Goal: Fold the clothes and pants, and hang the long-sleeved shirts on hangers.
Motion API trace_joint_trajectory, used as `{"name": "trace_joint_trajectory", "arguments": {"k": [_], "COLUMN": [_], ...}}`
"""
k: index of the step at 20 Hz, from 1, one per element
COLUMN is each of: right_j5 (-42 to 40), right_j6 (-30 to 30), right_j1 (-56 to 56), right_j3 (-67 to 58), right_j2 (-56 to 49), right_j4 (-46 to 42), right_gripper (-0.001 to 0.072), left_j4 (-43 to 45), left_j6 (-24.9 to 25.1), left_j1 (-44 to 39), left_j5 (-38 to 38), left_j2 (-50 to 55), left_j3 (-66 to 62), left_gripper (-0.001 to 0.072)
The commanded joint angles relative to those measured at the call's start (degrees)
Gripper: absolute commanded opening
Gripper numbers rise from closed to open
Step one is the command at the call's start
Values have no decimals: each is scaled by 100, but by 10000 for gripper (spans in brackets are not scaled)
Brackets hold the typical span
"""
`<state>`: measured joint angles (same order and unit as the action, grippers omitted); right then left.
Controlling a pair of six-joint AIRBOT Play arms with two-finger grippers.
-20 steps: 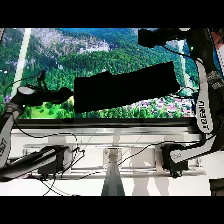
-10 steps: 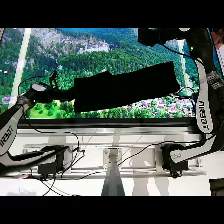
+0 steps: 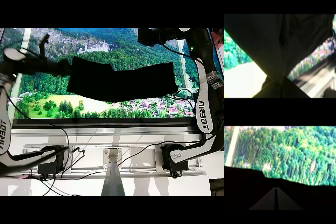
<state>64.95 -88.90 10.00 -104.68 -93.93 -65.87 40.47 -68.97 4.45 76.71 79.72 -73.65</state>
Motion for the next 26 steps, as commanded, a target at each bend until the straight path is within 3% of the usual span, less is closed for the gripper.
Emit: {"name": "trace_joint_trajectory", "arguments": {"k": [1, 4, 10, 14, 17, 19, 23, 26], "right_j5": [387, 761, 741, -428, -1572, -1941, -1738, -1027], "right_j6": [2, 2, -4, -87, -693, -719, -706, -704], "right_j1": [4, 42, 1064, 2343, 3176, 3486, 3368, 2691], "right_j3": [0, 0, 101, 205, 195, 188, 188, 188], "right_j2": [-11, -133, -885, -1523, -1862, -2006, -1961, -1696], "right_j4": [0, -17, 92, 549, 778, 896, 402, -210], "right_gripper": [26, 26, 26, 25, 24, 24, 25, 26], "left_j4": [994, 1471, 1504, 1414, 1392, 1270, 846, 857], "left_j6": [-894, -1137, -1204, -1204, -1204, -1204, -1204, -1204], "left_j1": [33, 31, 28, 28, 28, 28, -81, -551], "left_j5": [1172, 1093, 1056, 1032, 894, 785, 573, 411], "left_j2": [-116, -529, -1132, -1128, -1128, -1128, -1121, -938], "left_j3": [-1268, -1703, -1714, -1714, -1714, -1714, -1711, -1694], "left_gripper": [4, 5, 6, 6, 6, 7, 6, 6]}}
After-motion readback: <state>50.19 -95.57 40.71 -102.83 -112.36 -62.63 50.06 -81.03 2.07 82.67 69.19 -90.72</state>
